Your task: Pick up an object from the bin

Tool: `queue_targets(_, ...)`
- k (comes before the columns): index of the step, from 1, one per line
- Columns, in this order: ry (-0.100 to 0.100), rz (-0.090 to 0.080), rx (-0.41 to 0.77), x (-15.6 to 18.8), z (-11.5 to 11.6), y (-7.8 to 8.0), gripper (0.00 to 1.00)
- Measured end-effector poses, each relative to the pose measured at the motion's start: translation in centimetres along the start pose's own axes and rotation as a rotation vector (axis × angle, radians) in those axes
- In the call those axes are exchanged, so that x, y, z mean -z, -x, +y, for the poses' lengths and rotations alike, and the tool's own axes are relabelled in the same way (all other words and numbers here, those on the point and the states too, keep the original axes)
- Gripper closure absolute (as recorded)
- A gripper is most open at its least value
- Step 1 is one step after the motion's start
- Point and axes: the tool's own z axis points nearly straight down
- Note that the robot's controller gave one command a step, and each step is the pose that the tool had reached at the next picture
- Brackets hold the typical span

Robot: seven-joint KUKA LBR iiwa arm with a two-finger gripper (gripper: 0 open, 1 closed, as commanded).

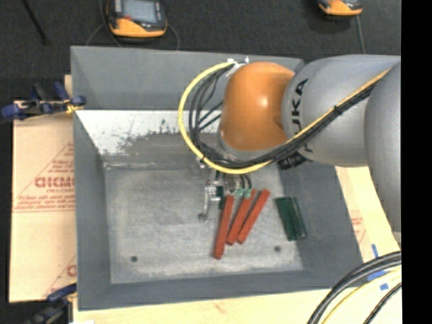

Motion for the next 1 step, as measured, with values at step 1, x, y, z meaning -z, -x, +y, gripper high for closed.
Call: queue_targets(1, -0.002, 0.000, 0.311, -10.04, -12.81, -1.78, 0.00)
